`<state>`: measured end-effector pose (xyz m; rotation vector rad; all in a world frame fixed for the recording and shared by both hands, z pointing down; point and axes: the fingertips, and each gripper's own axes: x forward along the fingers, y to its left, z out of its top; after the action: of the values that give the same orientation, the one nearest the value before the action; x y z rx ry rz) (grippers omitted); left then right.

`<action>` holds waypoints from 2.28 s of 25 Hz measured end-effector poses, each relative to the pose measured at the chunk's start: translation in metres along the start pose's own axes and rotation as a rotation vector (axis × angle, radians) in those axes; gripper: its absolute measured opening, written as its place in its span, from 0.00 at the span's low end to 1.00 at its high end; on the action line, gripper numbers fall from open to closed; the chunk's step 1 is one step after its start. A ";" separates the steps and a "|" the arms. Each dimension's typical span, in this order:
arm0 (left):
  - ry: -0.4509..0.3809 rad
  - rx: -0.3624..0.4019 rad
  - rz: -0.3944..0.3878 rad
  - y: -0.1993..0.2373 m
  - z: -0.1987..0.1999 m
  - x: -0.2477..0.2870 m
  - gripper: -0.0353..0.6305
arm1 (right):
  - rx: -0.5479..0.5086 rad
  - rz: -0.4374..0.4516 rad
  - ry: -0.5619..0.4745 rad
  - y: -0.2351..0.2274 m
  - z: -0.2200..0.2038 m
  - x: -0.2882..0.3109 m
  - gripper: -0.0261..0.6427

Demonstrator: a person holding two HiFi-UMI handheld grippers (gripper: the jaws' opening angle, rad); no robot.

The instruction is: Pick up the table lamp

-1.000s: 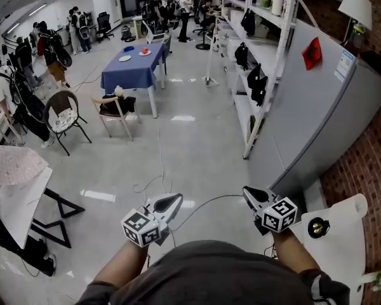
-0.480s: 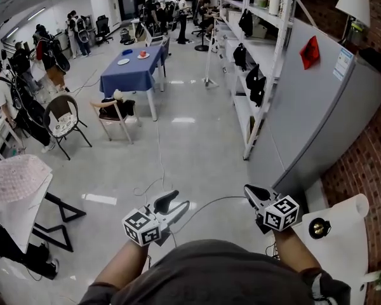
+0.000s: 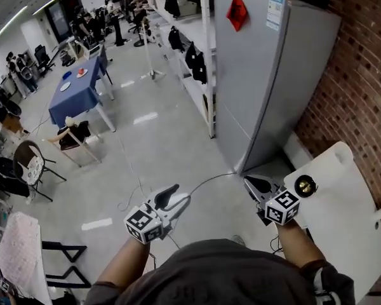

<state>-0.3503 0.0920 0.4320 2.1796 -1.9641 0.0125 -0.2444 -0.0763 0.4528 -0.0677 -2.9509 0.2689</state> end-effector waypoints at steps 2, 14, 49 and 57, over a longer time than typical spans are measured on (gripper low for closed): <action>0.018 0.016 -0.073 -0.011 -0.001 0.040 0.36 | 0.028 -0.078 -0.019 -0.025 -0.005 -0.030 0.03; 0.083 0.115 -0.518 -0.145 -0.053 0.301 0.36 | 0.123 -0.545 -0.078 -0.145 -0.068 -0.256 0.03; 0.137 0.417 -0.868 -0.372 -0.232 0.614 0.26 | 0.319 -1.035 -0.115 -0.219 -0.215 -0.509 0.03; 0.134 0.448 -0.901 -0.377 -0.227 0.609 0.18 | 0.317 -1.022 -0.120 -0.222 -0.215 -0.504 0.03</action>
<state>0.1196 -0.4363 0.6866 3.0459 -0.8149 0.4757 0.2836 -0.2877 0.6150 1.4517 -2.5737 0.5588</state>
